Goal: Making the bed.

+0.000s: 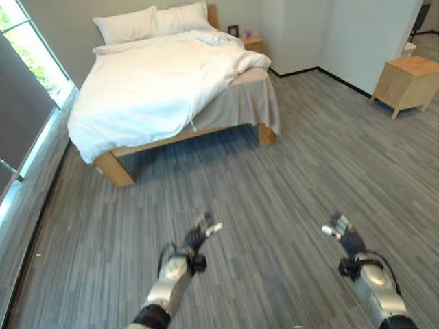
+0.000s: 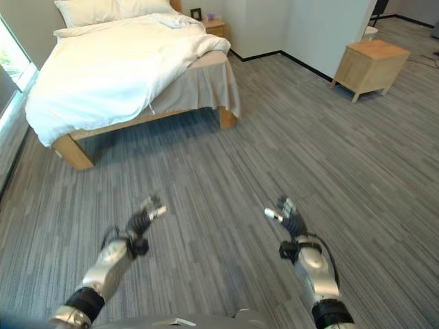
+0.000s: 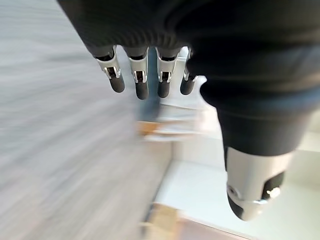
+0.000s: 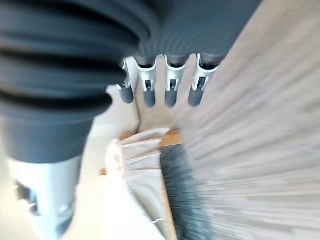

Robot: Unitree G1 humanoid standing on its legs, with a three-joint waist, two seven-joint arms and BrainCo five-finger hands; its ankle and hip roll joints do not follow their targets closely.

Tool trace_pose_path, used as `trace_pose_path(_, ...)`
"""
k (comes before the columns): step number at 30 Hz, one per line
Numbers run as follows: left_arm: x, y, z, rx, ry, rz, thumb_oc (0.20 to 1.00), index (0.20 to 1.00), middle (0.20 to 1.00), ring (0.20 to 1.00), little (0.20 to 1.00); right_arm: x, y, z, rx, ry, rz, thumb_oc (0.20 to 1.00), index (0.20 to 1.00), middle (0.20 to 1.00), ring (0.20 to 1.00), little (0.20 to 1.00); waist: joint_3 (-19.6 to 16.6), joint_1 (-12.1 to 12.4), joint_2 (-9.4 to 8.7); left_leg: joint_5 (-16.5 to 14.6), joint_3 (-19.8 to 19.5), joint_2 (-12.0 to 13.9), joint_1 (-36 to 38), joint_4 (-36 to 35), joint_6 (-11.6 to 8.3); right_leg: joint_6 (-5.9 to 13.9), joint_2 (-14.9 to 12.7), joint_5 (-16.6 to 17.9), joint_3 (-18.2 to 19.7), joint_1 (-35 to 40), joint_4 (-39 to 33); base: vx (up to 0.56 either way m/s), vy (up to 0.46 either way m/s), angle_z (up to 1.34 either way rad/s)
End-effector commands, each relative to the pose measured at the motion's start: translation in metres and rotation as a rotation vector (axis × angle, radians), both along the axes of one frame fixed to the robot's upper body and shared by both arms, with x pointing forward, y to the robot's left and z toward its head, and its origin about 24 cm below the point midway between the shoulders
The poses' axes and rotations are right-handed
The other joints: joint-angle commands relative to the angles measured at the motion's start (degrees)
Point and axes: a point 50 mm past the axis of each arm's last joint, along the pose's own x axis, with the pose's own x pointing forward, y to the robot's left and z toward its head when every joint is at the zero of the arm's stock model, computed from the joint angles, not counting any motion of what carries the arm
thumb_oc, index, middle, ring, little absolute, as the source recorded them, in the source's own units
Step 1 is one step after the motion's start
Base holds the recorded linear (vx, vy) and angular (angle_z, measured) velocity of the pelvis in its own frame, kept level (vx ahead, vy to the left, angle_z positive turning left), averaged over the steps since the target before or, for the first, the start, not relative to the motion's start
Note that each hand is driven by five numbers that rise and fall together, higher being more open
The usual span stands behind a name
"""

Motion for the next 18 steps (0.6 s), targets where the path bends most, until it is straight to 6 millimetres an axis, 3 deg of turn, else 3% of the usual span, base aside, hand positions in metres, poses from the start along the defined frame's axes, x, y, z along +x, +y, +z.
trace_pose_path(1,0.000,0.018,-0.024,-0.006,0.096,0.106,1.000,1.000,1.000,1.000,1.000,0.002,0.006,-0.016,-0.007,0.035,-0.009,1.000,1.000,1.000,1.000,1.000,-0.22,-0.75,-3.28,1.63,-3.21,1.13,2.72,-5.42,-3.93,8.09,-4.90,15.42,-1.37,9.26,-19.94,0.00,0.000,0.00)
trace_pose_path(4,0.000,0.019,-0.016,0.005,0.052,0.108,1.000,1.000,1.000,1.000,1.000,0.000,0.011,-0.008,-0.072,-0.001,0.052,1.000,1.000,1.000,1.000,1.000,-0.01,-0.60,-3.55,1.43,-3.24,1.09,2.68,-5.42,-3.81,8.19,-5.01,15.40,-1.37,9.29,-20.05,0.01,0.002,-0.01)
trace_pose_path(10,-0.010,0.026,-0.030,0.045,0.117,0.156,1.000,1.000,1.000,1.000,1.000,-0.012,0.016,-0.024,-0.015,0.066,0.031,1.000,1.000,1.000,1.000,1.000,0.63,-0.38,-3.95,1.29,-3.24,0.87,2.39,-5.42,-3.56,8.24,-5.17,15.57,-1.29,8.98,-19.97,0.00,0.000,0.00)
trace_pose_path(18,-0.017,0.032,-0.035,0.051,0.141,0.195,1.000,1.000,1.000,1.000,1.000,-0.011,0.015,-0.021,-0.020,0.052,0.017,1.000,1.000,1.000,1.000,1.000,1.34,-0.36,-4.30,0.96,-2.92,0.42,1.85,-5.42,-3.09,8.66,-5.46,15.92,-0.46,8.11,-20.15,0.01,0.022,-0.01)
